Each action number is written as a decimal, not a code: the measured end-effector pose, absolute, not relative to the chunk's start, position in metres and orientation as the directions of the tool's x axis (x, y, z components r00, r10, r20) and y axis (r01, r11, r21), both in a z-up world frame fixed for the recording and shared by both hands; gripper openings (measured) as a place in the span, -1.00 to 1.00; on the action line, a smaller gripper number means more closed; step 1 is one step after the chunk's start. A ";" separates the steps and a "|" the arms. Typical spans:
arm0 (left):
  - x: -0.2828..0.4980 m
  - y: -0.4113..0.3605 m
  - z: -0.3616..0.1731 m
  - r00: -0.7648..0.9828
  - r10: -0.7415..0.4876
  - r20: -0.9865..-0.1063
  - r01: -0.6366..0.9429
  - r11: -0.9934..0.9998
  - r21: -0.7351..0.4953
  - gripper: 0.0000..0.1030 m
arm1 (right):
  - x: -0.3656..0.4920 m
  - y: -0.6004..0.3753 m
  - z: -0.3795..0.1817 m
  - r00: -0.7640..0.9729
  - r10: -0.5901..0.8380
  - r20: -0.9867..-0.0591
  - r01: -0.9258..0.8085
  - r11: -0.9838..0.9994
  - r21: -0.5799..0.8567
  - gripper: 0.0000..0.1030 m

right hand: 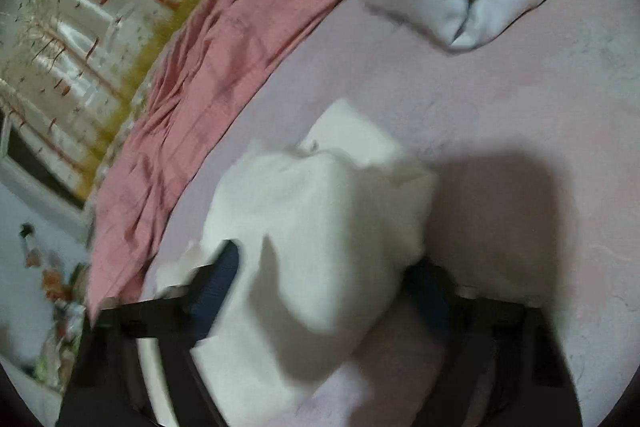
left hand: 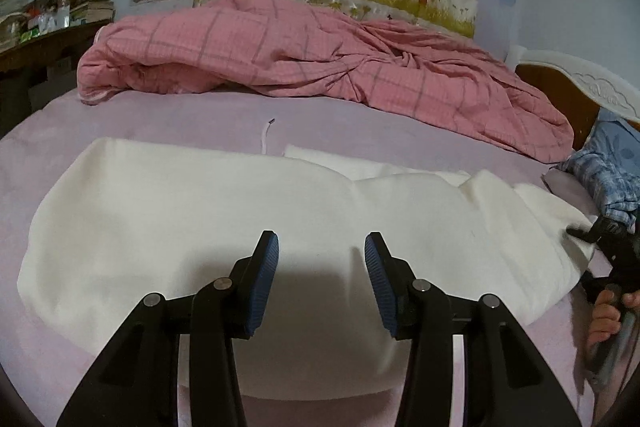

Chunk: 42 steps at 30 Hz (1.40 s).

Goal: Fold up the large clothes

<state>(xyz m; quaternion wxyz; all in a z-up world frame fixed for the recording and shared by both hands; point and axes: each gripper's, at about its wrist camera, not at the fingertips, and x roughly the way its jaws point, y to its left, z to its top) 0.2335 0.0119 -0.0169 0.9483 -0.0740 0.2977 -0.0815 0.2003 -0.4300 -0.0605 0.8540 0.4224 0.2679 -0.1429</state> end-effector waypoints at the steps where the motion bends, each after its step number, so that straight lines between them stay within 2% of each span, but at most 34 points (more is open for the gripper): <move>1: 0.233 0.012 -0.017 0.810 -0.202 -0.551 0.111 0.975 -0.194 -0.14 | 0.202 -0.431 -0.063 0.815 -0.032 -0.579 0.482 0.594 0.644 -0.43; 4: 0.230 0.016 -0.013 0.819 -0.207 -0.535 0.110 0.972 -0.207 -0.14 | 0.202 -0.431 -0.063 0.828 -0.033 -0.560 0.459 0.613 0.643 -0.67; 6: 0.225 0.022 -0.006 0.838 -0.203 -0.507 0.105 0.971 -0.215 -0.14 | 0.198 -0.395 -0.028 0.841 -0.167 -0.514 0.439 0.766 0.470 -0.69; 9: 0.215 0.037 0.007 0.874 -0.173 -0.454 0.080 0.973 -0.215 -0.14 | 0.187 -0.332 0.019 0.879 -0.239 -0.412 0.369 0.889 0.271 -0.69; 13: 0.210 0.072 0.015 0.894 -0.126 -0.430 0.003 0.962 -0.274 -0.14 | 0.181 -0.221 0.058 0.937 -0.195 -0.289 0.210 0.977 0.023 -0.69; 14: 0.209 0.080 0.017 0.897 -0.093 -0.431 -0.030 0.963 -0.269 -0.15 | 0.180 -0.182 0.060 0.950 -0.155 -0.270 0.138 0.987 -0.082 -0.69; 16: 0.203 0.094 0.022 0.911 -0.011 -0.411 -0.094 0.968 -0.234 -0.18 | 0.181 -0.132 0.052 0.952 -0.028 -0.304 -0.036 0.978 -0.204 -0.68; 17: 0.202 0.100 0.023 0.914 0.009 -0.405 -0.115 0.964 -0.238 -0.18 | 0.186 -0.108 0.038 0.923 0.074 -0.378 -0.171 0.958 -0.231 -0.68; 19: 0.203 0.115 0.021 0.914 -0.023 -0.406 -0.110 0.946 -0.303 -0.18 | 0.203 -0.088 0.006 0.862 0.096 -0.498 -0.234 0.946 -0.223 -0.67; 20: 0.205 0.120 0.019 0.911 -0.052 -0.410 -0.099 0.936 -0.338 -0.18 | 0.209 -0.087 -0.005 0.851 0.073 -0.521 -0.216 0.951 -0.220 -0.67; 21: 0.206 0.124 0.017 0.907 -0.077 -0.413 -0.087 0.928 -0.364 -0.18 | 0.215 -0.087 -0.017 0.847 0.042 -0.530 -0.188 0.956 -0.224 -0.66; 23: 0.210 0.125 0.014 0.900 -0.130 -0.417 -0.053 0.916 -0.399 -0.18 | 0.214 -0.092 -0.010 0.850 0.087 -0.520 -0.207 0.962 -0.178 -0.63; 25: 0.213 0.120 0.014 0.892 -0.184 -0.413 -0.004 0.910 -0.415 -0.18 | 0.217 -0.102 -0.005 0.838 0.153 -0.524 -0.230 0.969 -0.086 -0.42; 27: 0.214 0.109 0.015 0.885 -0.221 -0.410 0.037 0.911 -0.411 -0.18 | 0.212 -0.109 -0.008 0.834 0.182 -0.522 -0.250 0.966 -0.062 -0.37; 29: 0.215 0.101 0.015 0.872 -0.267 -0.410 0.080 0.904 -0.419 -0.18 | 0.206 -0.111 -0.010 0.821 0.234 -0.521 -0.295 0.955 -0.036 -0.14; 30: 0.214 0.098 0.016 0.865 -0.292 -0.408 0.100 0.897 -0.431 -0.18 | 0.198 -0.116 -0.010 0.803 0.295 -0.518 -0.339 0.941 0.010 0.27; 31: 0.214 0.096 0.017 0.859 -0.316 -0.403 0.118 0.888 -0.445 -0.18 | 0.194 -0.118 -0.010 0.776 0.365 -0.514 -0.387 0.919 0.069 0.47; 32: 0.214 0.094 0.018 0.855 -0.331 -0.399 0.132 0.883 -0.450 -0.18 | 0.191 -0.123 -0.010 0.748 0.420 -0.513 -0.416 0.900 0.131 0.47; 36: 0.217 0.078 0.030 0.835 -0.350 -0.425 0.168 0.897 -0.409 -0.18 | 0.179 -0.128 -0.010 0.738 0.445 -0.507 -0.430 0.890 0.155 0.47; 39: 0.212 0.063 0.042 0.843 -0.312 -0.438 0.161 0.923 -0.349 -0.15 | 0.161 -0.158 0.008 0.751 0.499 -0.433 -0.422 0.866 0.267 0.47; 40: 0.213 0.058 0.044 0.840 -0.314 -0.443 0.165 0.925 -0.341 -0.15 | 0.152 -0.169 0.018 0.797 0.456 -0.397 -0.386 0.889 0.246 0.47; 42: 0.217 0.041 0.048 0.826 -0.328 -0.458 0.191 0.928 -0.321 -0.15 | 0.140 -0.195 0.036 0.922 0.233 -0.308 -0.195 0.969 0.150 0.47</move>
